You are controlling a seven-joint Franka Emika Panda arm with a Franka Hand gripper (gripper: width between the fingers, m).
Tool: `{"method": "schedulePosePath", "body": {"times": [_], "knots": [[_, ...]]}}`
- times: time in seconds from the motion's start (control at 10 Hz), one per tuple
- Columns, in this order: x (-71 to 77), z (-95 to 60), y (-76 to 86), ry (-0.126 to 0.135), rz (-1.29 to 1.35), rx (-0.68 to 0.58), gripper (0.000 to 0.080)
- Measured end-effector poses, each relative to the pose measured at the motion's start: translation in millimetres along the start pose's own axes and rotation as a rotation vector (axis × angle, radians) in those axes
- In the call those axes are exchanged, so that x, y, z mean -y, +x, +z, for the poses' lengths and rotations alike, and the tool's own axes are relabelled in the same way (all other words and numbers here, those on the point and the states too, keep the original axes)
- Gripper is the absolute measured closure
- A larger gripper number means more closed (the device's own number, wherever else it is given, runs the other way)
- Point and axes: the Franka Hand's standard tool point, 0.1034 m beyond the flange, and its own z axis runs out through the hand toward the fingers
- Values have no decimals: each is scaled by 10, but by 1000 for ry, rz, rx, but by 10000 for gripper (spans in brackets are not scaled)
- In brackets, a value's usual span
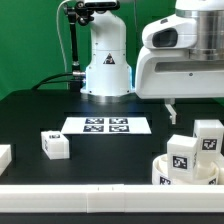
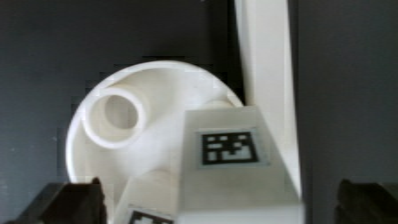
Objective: Assemble stool
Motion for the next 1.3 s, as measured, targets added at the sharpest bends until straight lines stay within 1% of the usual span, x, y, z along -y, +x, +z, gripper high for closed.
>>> {"method": "schedulePosePath", "body": {"times": [0.4,0.5,0.6,0.7,0.8,1.2,1.3], "knots": [[-8,54,-17,-3,-4,5,151],[-12,76,-21,-4,-4,8,252],[-16,91,-24,-5,-3,11,387],[-19,103,-26,-5,-5,12,387],[-21,103,-21,-5,-26,14,465],[-41,94,-4,-4,-22,18,465],[-35,95,-6,-4,60,18,465]]}}
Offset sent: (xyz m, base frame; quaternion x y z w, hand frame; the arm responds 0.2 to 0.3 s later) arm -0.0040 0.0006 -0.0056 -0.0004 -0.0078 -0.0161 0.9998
